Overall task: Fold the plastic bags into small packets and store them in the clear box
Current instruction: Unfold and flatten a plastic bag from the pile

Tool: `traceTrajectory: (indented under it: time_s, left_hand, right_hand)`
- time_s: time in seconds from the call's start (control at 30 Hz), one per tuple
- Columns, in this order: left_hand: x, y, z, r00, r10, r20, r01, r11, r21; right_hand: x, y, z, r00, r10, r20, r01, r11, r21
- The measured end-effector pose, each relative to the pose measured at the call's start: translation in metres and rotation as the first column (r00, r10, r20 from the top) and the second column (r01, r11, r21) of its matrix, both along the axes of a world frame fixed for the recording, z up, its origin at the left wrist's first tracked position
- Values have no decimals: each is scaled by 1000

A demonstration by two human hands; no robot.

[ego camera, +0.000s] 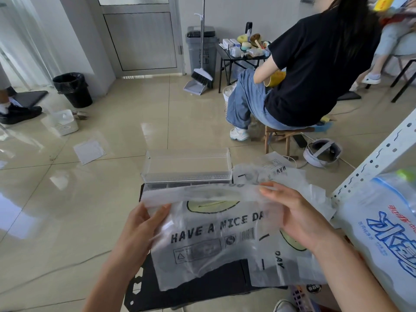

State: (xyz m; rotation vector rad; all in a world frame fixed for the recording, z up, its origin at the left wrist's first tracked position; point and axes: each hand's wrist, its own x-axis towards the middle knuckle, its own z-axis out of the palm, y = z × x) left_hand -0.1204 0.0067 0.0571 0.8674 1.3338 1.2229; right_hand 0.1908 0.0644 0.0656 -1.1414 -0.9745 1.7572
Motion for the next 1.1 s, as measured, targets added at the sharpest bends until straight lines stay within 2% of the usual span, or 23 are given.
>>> traceTrajectory:
  time_s: [0.1,0.3,0.43,0.5,0.6,0.77,0.9,0.97,1.1]
  left_hand:
    - [2,1,-1,1000,5,-19,-4,999,37]
    - [-2,0,5,977,-101,187,91,994,62]
    - [1,-4,5,967,-15,255,8,1000,28]
    - [0,-3,3,979,19,201,-18,1000,-3]
    - [-2,0,1,997,33,67,-36,998,45]
    - [-3,1,2,995,93,-18,-92,992,85]
    - [-8,5,-6,995,77,-70,-72,994,83]
    - [-6,5,-4,999,39,-13,-38,997,74]
    - [-7,5,-2,981,7,196,-14,999,39]
  right_hand:
    - [-1,-1,2,997,-4,-72,3,1000,-8]
    - [-5,1,3,995,-89,-55,85,994,-71]
    - [-4,2,1,997,-52,-53,51,998,-21]
    - [-3,1,-1,998,-36,-58,36,999,0]
    - [-1,0,-2,1000,9,-19,-9,999,44]
    - [-2,1,-2,998,-57,-12,58,998,25]
    - [-1,2,-7,1000,-25,0,25,999,24]
    - [-1,2,-7,999,-40,23,40,999,25]
    - [1,3,-7,999,-53,8,53,998,36]
